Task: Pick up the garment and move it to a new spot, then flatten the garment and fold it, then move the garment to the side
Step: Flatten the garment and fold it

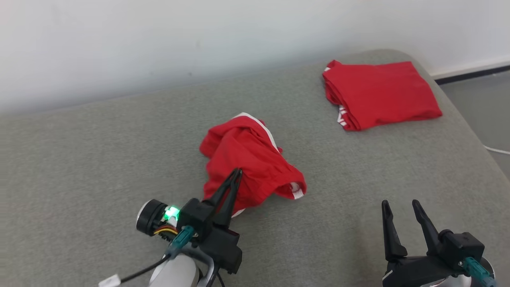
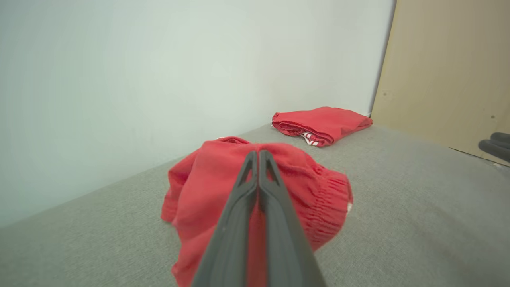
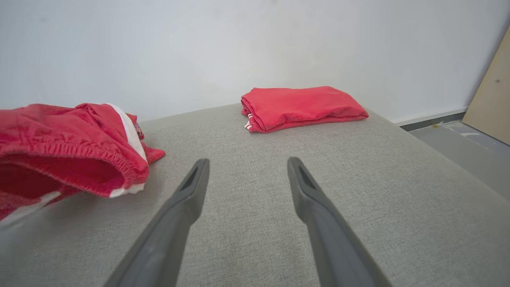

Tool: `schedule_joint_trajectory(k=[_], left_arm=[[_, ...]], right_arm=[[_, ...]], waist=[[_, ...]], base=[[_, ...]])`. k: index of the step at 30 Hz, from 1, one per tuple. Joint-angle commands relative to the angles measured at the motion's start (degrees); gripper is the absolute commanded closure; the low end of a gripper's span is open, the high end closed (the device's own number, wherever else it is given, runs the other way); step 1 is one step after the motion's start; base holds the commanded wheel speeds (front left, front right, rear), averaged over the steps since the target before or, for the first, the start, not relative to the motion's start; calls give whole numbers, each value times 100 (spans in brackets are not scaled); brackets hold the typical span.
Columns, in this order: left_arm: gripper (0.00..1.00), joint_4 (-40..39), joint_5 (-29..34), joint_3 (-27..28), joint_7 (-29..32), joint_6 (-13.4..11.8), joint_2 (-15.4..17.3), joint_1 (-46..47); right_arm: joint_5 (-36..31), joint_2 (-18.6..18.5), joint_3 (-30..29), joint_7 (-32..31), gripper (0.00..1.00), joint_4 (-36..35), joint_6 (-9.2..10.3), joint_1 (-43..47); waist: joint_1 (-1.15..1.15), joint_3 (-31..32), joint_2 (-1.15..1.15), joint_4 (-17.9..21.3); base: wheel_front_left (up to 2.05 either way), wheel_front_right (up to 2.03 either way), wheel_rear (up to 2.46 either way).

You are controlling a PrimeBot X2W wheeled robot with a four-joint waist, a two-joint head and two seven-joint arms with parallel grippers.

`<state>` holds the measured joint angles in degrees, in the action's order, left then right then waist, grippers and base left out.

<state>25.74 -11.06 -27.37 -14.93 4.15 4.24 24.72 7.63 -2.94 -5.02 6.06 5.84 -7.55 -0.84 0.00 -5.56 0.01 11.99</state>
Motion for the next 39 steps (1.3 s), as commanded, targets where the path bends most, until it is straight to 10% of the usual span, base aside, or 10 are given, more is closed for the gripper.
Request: schedule_joint_trajectory(k=[1, 12, 29, 39], left_arm=[[100, -148, -61, 27, -22, -38, 69, -194], [100, -1659, -217, 117, 415, -304, 482, -1128], [100, -1795, -191, -707, 447, 120, -8, 100], [100, -1253, -688, -149, 282, -139, 84, 584]], right_arm=[[-16, 14, -7, -11, 0, -29, 16, 69], [38, 14, 114, -108, 0, -59, 16, 142], [-53, 14, -22, -85, 0, -67, 16, 43], [-3, 13, -60, -44, 0, -87, 16, 57]], waist=[[0, 178, -1, -275], [0, 374, -1, -784], [0, 345, -1, -129], [0, 225, -1, -13]], base=[[0, 0, 0], [0, 0, 0], [0, 0, 0], [0, 0, 0]])
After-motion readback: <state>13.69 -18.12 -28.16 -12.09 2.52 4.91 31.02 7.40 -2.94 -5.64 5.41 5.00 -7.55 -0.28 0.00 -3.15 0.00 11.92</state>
